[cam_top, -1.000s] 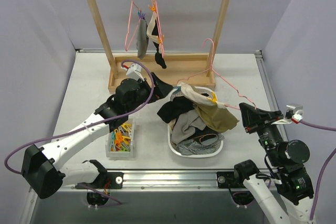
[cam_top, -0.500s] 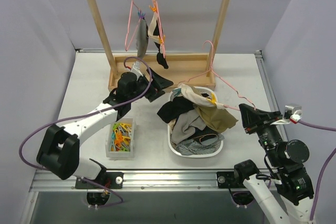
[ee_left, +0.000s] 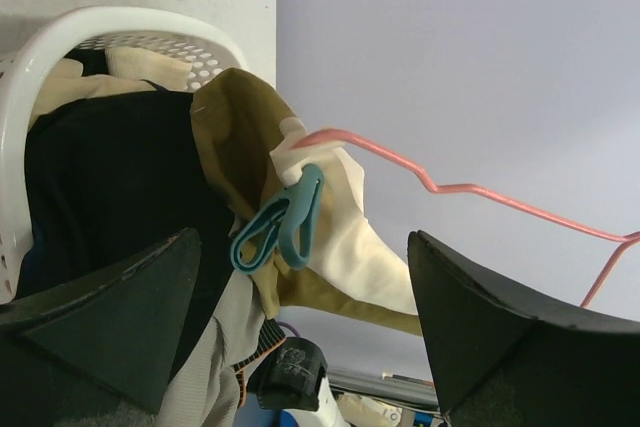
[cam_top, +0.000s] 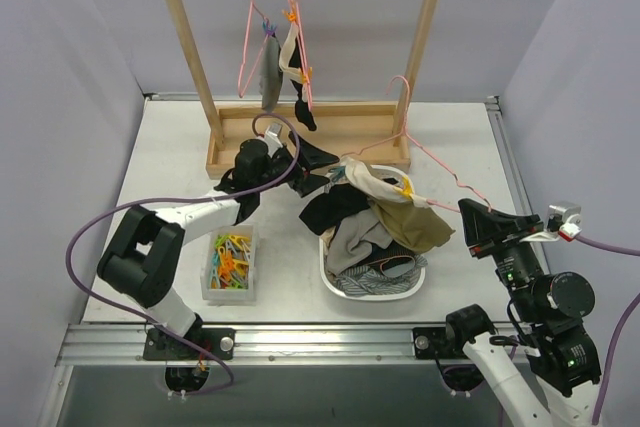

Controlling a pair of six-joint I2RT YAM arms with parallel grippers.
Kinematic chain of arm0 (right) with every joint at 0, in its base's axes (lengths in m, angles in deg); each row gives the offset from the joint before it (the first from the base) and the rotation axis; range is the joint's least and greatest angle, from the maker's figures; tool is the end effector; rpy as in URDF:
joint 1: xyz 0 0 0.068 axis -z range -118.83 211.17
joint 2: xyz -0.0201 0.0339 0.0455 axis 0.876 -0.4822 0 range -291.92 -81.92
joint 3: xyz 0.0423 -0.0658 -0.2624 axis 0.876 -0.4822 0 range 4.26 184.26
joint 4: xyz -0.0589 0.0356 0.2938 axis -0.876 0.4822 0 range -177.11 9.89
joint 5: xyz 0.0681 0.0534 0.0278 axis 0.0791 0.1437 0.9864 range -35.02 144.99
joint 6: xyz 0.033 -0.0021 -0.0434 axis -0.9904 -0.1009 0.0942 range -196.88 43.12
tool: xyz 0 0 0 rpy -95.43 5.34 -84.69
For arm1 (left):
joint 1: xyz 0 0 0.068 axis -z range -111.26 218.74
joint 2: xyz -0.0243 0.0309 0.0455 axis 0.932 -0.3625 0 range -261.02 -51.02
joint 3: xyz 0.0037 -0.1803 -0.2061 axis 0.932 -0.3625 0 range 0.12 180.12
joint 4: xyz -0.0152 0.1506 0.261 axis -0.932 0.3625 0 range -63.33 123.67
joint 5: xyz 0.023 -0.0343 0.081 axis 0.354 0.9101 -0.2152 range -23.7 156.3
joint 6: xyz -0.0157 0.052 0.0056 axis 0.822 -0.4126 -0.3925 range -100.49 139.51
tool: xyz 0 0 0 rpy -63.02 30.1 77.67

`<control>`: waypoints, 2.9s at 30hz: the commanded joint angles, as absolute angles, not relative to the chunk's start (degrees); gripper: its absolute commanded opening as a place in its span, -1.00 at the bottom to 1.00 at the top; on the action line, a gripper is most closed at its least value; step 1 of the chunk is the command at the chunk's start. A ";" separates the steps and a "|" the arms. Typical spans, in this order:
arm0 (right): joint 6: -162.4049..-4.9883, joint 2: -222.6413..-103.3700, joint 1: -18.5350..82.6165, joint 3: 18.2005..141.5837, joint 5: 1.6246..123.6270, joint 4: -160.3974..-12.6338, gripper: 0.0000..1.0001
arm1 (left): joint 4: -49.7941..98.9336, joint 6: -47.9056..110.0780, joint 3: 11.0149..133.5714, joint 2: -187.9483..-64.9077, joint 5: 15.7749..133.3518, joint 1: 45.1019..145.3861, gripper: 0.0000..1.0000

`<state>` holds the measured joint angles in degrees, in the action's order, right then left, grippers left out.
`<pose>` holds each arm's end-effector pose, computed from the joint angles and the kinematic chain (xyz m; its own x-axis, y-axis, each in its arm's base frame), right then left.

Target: Remove the underwear clipped to the hanger

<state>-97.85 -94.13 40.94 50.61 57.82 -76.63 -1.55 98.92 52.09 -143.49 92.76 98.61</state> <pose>0.0618 0.0247 0.4250 0.2129 0.4594 -0.8624 -0.4970 0.8108 0.3092 0.3329 -0.2100 0.2144 -0.8432 -0.5306 -0.0864 -0.0300 0.2070 -0.9779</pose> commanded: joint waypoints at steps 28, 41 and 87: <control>-100.79 -92.91 40.78 50.23 58.85 -85.35 -1.00 | -18.94 108.10 54.79 -151.13 99.08 100.03 -0.49; -98.24 -93.09 40.78 51.36 52.18 -80.44 -1.00 | -18.95 107.40 54.00 -149.55 100.31 98.63 -0.95; -96.13 -98.62 40.07 53.21 50.76 -79.81 -1.00 | 91.34 42.53 66.49 -117.90 62.18 96.61 -0.75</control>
<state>-96.59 -96.75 40.48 52.07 48.77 -74.01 82.64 41.40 68.00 -116.98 66.42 97.10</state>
